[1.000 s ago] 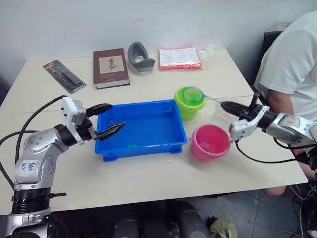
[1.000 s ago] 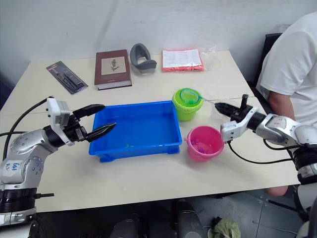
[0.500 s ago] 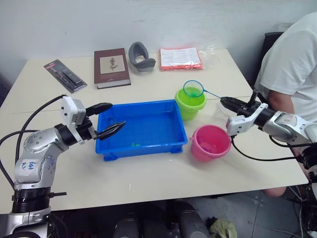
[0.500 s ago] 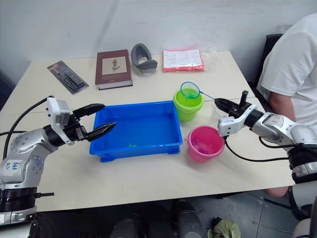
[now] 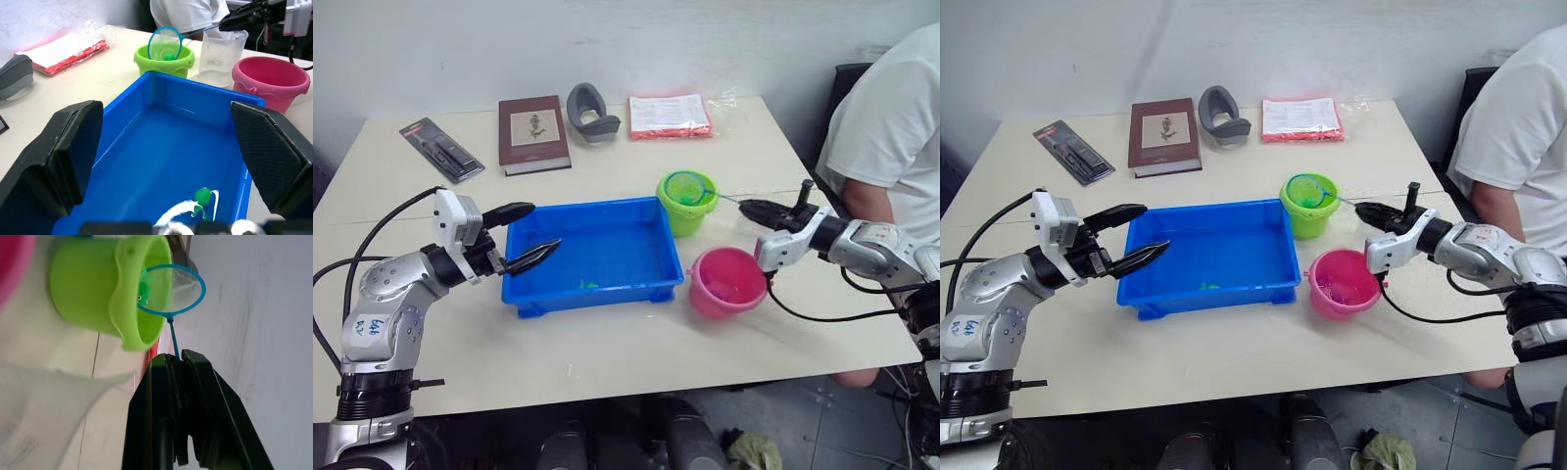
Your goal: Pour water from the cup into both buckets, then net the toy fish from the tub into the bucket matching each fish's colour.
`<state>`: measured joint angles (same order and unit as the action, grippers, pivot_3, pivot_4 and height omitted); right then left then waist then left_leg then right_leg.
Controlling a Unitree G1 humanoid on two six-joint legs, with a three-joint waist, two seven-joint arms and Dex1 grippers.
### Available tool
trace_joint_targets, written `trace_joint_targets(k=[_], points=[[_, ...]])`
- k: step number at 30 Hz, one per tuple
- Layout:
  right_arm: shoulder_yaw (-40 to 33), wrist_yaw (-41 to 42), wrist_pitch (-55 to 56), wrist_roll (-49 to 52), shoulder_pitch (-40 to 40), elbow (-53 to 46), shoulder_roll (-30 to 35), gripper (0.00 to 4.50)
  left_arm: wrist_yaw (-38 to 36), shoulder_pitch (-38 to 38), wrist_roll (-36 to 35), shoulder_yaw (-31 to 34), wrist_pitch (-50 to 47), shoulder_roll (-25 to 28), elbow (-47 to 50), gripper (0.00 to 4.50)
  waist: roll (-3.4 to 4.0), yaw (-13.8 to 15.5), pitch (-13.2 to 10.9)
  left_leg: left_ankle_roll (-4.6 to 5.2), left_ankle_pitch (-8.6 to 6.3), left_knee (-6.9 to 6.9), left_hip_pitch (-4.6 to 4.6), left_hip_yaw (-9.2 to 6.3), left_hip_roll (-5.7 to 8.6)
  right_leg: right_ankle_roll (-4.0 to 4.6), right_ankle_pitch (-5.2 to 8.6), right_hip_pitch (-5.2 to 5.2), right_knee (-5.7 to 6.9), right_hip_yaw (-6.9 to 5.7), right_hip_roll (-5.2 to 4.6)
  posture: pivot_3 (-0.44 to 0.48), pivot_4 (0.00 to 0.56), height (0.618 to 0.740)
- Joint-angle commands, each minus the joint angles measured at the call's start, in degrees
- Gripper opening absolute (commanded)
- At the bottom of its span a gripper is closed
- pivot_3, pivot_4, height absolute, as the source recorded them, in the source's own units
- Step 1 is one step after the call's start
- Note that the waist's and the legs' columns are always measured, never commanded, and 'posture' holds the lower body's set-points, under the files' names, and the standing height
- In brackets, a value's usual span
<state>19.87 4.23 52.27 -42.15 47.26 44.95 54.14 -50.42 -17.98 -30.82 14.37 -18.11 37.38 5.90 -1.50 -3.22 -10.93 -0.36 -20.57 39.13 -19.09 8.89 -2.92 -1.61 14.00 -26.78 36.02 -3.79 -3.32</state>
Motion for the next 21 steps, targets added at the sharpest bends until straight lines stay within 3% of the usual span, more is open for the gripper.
trace_joint_targets(k=[1, 9, 12, 15, 17, 21], points=[[-1.0, -0.9, 0.2, 0.4, 1.2, 0.3, 1.0, 0.0, 0.3, -0.7, 0.2, 0.6, 1.2, 0.3, 0.8, 4.44, 0.0, 0.0, 0.0, 0.0, 0.0, 0.0, 0.0, -0.01, -0.01, 0.0, 0.0, 0.0, 0.0, -0.01, 0.02, 0.0, 0.15, 0.74], [-1.9, -1.8, 1.6, 1.6, 1.5, 0.4, 1.4, 0.0, 0.5, -0.6, 0.3, 0.7, 1.3, 0.1, 1.0, 4.44, 0.0, 0.0, 0.0, -0.01, 0.0, -0.01, 0.0, 0.0, -0.02, 0.0, 0.0, 0.0, 0.0, 0.0, 0.02, 0.0, 0.15, 0.74], [-1.6, 1.5, 3.8, 4.1, 1.8, 1.5, 1.3, 0.0, 0.7, -0.4, 0.3, 0.8, 1.4, 0.0, 1.0, 4.44, 0.0, 0.0, 0.0, -0.01, 0.0, -0.01, -0.01, 0.0, -0.01, 0.0, 0.0, 0.0, 0.0, 0.0, 0.02, 0.0, 0.15, 0.74], [-2.7, -2.4, 1.6, 2.1, 2.2, 0.8, 1.7, 0.0, 0.7, -0.5, 0.4, 0.7, 1.5, -0.2, 0.9, 4.44, 0.0, 0.0, 0.0, -0.01, 0.0, -0.01, 0.0, 0.0, -0.01, 0.0, 0.0, 0.0, 0.0, 0.0, 0.02, 0.0, 0.15, 0.74], [-0.4, 1.2, 6.8, 3.2, 1.3, 0.7, 1.9, 0.0, 0.9, -0.6, 0.5, 0.5, 1.6, -0.4, 0.9, 4.44, 0.0, 0.0, 0.0, -0.01, 0.0, 0.0, -0.01, 0.0, -0.01, 0.0, 0.0, 0.0, 0.0, 0.01, 0.01, 0.0, 0.15, 0.74], [-2.1, -6.9, -0.8, -1.7, 4.1, 2.2, 2.2, 0.0, 1.1, -1.2, 0.7, 0.5, 2.0, -0.7, 0.4, 4.44, 0.0, 0.0, 0.0, -0.01, 0.0, -0.01, -0.01, 0.0, 0.0, 0.0, 0.0, 0.0, 0.0, 0.0, 0.0, 0.0, 0.15, 0.74]])
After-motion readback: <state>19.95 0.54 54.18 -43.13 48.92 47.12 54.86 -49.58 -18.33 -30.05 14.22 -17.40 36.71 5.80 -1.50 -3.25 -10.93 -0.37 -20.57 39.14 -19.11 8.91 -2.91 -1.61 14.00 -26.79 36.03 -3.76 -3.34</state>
